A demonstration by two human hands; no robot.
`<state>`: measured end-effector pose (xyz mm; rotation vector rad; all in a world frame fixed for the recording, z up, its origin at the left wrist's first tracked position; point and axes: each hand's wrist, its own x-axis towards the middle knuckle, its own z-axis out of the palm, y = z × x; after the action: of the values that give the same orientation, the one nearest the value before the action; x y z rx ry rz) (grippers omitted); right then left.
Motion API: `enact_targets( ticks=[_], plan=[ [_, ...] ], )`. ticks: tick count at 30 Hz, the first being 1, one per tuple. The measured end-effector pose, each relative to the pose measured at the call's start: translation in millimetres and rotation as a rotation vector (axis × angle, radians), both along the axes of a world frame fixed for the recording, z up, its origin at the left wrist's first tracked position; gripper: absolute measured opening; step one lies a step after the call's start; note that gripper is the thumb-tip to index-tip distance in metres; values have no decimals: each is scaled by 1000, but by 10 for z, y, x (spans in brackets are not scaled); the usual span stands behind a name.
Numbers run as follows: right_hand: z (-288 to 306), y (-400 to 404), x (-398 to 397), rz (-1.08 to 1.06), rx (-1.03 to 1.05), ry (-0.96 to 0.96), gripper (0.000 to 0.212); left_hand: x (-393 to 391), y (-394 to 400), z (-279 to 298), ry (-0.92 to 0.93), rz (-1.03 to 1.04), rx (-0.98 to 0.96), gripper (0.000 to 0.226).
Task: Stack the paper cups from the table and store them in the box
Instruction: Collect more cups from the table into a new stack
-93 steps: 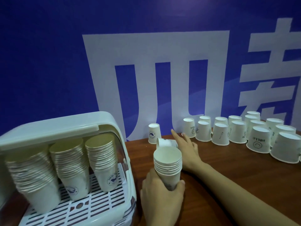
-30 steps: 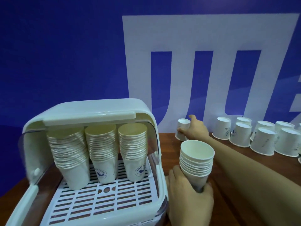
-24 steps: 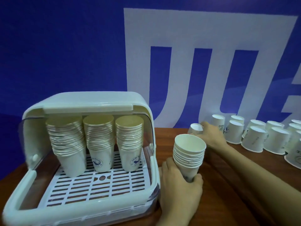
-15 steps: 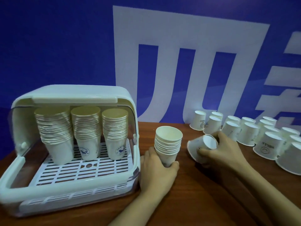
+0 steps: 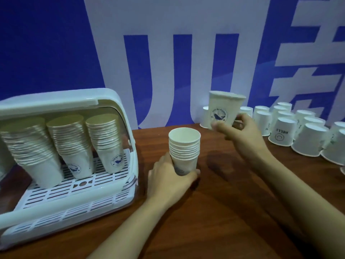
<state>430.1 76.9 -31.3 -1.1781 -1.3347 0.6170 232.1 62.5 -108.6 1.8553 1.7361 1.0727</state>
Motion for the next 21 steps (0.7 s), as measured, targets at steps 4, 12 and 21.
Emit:
enact_targets(
  ticks=[4,12,21],
  plan=[
    [37,-141,-212,114,119,-46,36,15,-45,8,-4,-87,-6,78],
    [-97,-110,-266,151,42,-258,48,22,-62,25,-13,-150,47,65],
    [-258,140,-37,9,199,-173,57,11,-30,-13,27,-144,26,69]
  ],
)
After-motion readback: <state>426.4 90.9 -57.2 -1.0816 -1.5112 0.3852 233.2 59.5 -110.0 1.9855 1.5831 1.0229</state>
